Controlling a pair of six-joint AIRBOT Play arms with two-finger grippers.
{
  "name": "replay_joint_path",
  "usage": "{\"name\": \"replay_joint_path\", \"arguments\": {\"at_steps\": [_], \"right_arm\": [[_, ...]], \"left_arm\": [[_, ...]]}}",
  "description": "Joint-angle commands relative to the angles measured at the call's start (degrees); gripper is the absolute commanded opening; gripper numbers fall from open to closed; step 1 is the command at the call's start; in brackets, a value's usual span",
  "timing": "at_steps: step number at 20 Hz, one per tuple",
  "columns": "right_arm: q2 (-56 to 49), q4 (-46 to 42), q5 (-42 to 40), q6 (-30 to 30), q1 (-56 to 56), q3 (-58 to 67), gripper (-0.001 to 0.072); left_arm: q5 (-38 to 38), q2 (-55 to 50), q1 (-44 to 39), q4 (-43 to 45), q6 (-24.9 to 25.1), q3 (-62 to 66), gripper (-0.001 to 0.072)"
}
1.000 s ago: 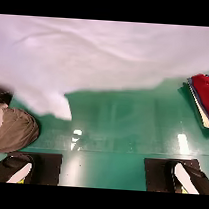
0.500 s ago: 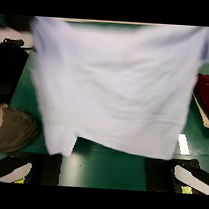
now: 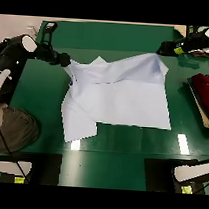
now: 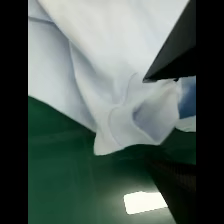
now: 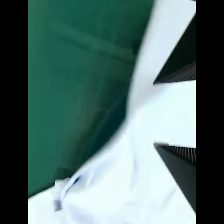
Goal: Fold the shirts.
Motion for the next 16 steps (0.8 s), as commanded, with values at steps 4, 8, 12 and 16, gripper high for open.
{"name": "replay_joint_path", "arguments": {"at_steps": [4,8,12,16], "right_arm": [[0.07,13.92,11.1,-3.72,-5.86,2.78,0.0332],[10.73,17.55,13.62,-7.8,-8.28,-15.65,0.0332],[20.68,21.44,7.65,-9.33,-8.31,-31.85,0.0332],[26.27,21.46,4.46,-9.33,-7.39,-38.84,0.0332]], "left_arm": [[-18.12,1.03,11.74,-2.47,0.94,5.49,0.0555],[-18.53,8.9,14.73,-3.87,2.8,-13.49,0.0555],[-12.98,14.4,14.45,-12.28,8.0,-34.93,0.0554],[-8.35,14.4,14.45,-21.44,13.05,-43.32,0.0536]]}}
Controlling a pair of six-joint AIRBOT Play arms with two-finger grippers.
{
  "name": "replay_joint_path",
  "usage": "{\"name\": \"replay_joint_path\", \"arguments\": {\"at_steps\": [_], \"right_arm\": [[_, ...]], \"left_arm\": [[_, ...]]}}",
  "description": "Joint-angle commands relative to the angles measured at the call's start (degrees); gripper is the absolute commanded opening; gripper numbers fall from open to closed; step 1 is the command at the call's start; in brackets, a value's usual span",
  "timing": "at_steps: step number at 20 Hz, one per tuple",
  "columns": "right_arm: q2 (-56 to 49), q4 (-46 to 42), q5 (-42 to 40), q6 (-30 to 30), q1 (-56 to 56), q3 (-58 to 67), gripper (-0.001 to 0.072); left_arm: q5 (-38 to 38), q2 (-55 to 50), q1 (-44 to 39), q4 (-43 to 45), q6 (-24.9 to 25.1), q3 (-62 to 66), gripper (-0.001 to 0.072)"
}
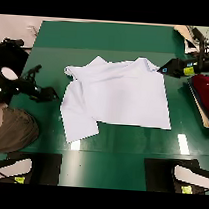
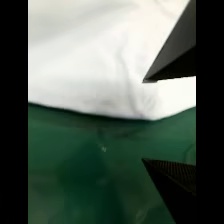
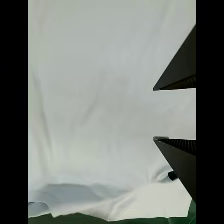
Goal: Fold the shirts.
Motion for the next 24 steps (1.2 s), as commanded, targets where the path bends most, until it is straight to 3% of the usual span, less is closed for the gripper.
{"name": "replay_joint_path", "arguments": {"at_steps": [1,5,7,8,9,10,12,16,17,19,24], "right_arm": [[5.05,0.9,-2.43,-0.57,0.15,-6.49,0.0332],[8.37,0.79,-2.97,-0.52,-0.5,-7.82,0.0332],[9.66,0.85,-2.4,-0.42,-1.92,-7.8,0.0332],[10.27,0.79,-1.49,-0.28,-2.99,-7.8,0.0332],[10.73,0.63,-0.2,-0.31,-4.72,-7.82,0.0332],[11.21,0.13,1.22,-0.31,-6.8,-8.07,0.0332],[13.35,-1.01,2.91,-0.31,-12.22,-11.78,0.0332],[20.85,-15.8,3.5,0.17,-23.63,-27.08,0.0334],[22.27,-16.44,1.95,1.99,-27.69,-31.39,0.0349],[23.12,-15.72,-0.11,2.8,-34.88,-38.97,0.0481],[18.4,-15.17,-3.06,3.17,-40.17,-49.66,0.0479]], "left_arm": [[4.02,0.94,0.0,-7.15,4.35,-7.93,0.0536],[10.01,0.87,-7.63,-7.06,3.85,-9.18,0.0536],[10.8,0.9,-10.64,-7.13,0.74,-9.16,0.0535],[9.81,0.9,-11.08,-7.17,-0.35,-9.16,0.043],[8.13,0.9,-11.08,-7.3,-0.26,-9.14,0.0113],[6.99,0.9,-11.06,-6.69,-0.17,-8.68,0.003],[4.81,1.95,-11.08,-6.27,-0.17,-6.86,0.0029],[4.72,6.56,-11.08,-4.39,-0.15,-2.56,0.0029],[4.63,7.17,-11.08,-3.93,-0.15,-1.97,0.0029],[4.46,7.32,-11.08,-3.76,-0.15,-1.68,0.0029],[4.55,7.32,-11.08,-3.69,-0.17,-1.68,0.003]]}}
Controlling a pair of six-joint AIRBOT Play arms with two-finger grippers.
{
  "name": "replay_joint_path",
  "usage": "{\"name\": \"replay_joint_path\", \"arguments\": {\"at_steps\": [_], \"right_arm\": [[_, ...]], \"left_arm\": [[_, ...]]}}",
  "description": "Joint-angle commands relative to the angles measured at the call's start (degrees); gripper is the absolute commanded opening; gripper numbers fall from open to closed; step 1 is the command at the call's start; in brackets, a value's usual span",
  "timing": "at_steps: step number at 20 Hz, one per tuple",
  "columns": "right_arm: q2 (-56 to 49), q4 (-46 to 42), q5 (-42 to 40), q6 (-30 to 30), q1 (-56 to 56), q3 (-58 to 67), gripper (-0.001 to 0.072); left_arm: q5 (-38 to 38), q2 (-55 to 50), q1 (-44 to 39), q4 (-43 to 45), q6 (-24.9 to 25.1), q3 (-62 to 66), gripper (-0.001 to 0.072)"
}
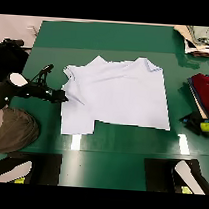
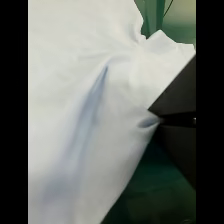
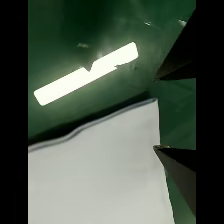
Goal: Fold the shirts.
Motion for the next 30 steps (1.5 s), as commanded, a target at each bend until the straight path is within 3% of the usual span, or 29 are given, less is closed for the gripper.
{"name": "replay_joint_path", "arguments": {"at_steps": [1,7,8,10,11,16,22,27,30], "right_arm": [[-3.32,1.2,-2.78,0.57,-2.6,-6.86,0.0479],[-11.91,10.67,-8.61,0.17,12.28,-7.61,0.0445],[-13.03,10.67,-10.03,0.17,15.5,-7.58,0.0368],[-13.6,11.08,-12.44,-0.22,20.52,-7.37,0.0078],[-12.87,11.08,-12.87,-1.27,22.45,-6.51,0.0016],[-0.07,11.17,-9.16,-1.97,27.45,11.06,0.0017],[11.76,8.74,-11.06,-1.75,27.54,49.59,0.0017],[13.07,3.96,-5.16,0.81,18.45,72.17,0.0017],[11.15,3.13,1.81,2.23,9.49,79.41,0.0017]], "left_arm": [[0.04,0.24,-0.02,0.22,-0.07,0.28,0.003],[-0.02,0.24,-0.02,0.13,-0.07,0.26,0.0029],[-0.07,0.24,-0.02,0.04,-0.07,0.28,0.003],[-0.7,0.48,-0.02,-0.13,-0.04,0.52,0.0029],[-0.79,1.4,0.0,-0.13,-0.07,0.63,0.0029],[-1.9,12.96,0.22,0.17,-0.72,11.13,0.0029],[1.25,25.18,0.22,0.35,-1.16,44.17,0.0029],[2.38,26.69,0.22,7.74,-4.74,66.73,0.0029],[1.6,26.56,0.22,14.73,-8.72,69.66,0.0029]]}}
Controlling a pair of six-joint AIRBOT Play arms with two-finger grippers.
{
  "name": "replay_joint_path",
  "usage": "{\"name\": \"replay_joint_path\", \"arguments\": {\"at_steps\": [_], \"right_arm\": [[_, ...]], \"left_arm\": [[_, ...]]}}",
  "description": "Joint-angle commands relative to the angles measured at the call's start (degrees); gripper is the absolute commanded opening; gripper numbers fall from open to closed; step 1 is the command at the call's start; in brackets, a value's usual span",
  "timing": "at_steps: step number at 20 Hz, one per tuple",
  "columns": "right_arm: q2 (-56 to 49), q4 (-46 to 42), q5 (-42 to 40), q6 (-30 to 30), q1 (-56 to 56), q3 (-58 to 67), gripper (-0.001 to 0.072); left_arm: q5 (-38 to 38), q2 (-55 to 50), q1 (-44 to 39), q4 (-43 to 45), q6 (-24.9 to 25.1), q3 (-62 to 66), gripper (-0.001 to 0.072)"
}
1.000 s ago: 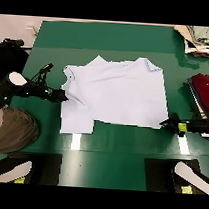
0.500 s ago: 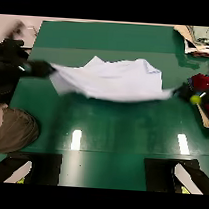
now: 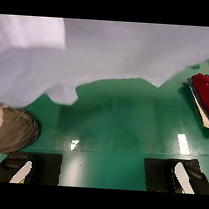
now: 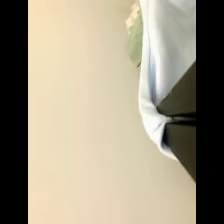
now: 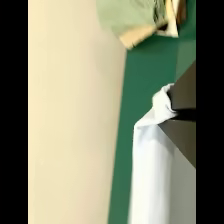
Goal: Fold the shirts.
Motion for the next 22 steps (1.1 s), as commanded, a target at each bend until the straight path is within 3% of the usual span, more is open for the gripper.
{"name": "replay_joint_path", "arguments": {"at_steps": [1,5,8,11,13,16,20,22], "right_arm": [[-2.08,-1.95,7.06,3.85,-8.17,10.43,0.0017],[-8.48,4.46,12.28,5.03,-8.48,11.85,0.0016],[-13.22,5.11,17.62,6.69,-4.68,4.39,0.0016],[-18.62,-3.34,18.36,6.73,5.99,-7.89,0.0016],[-23.12,-10.71,18.32,6.82,12.31,-15.96,0.0016],[-32.24,-12.63,15.76,8.44,16.22,-22.75,0.0016],[-46.03,-12.04,9.31,10.47,16.46,-19.17,0.0016],[-52.43,-10.49,9.75,10.75,16.46,-12.59,0.0016]], "left_arm": [[-3.19,-0.52,0.02,9.25,-5.99,5.73,0.0029],[-15.41,-6.54,0.02,9.29,-8.9,-1.75,0.0029],[-17.11,-12.59,0.02,4.85,-8.68,-12.9,0.003],[-16.98,-19.8,0.02,1.95,-8.5,-23.54,0.003],[-15.28,-24.79,0.02,0.61,-6.49,-30.25,0.003],[-11.52,-33.99,0.02,-1.18,-4.04,-36.04,0.003],[0.61,-46.07,0.02,-1.6,-3.06,-32.89,0.003],[2.23,-51.52,0.02,-1.62,-3.06,-26.51,0.003]]}}
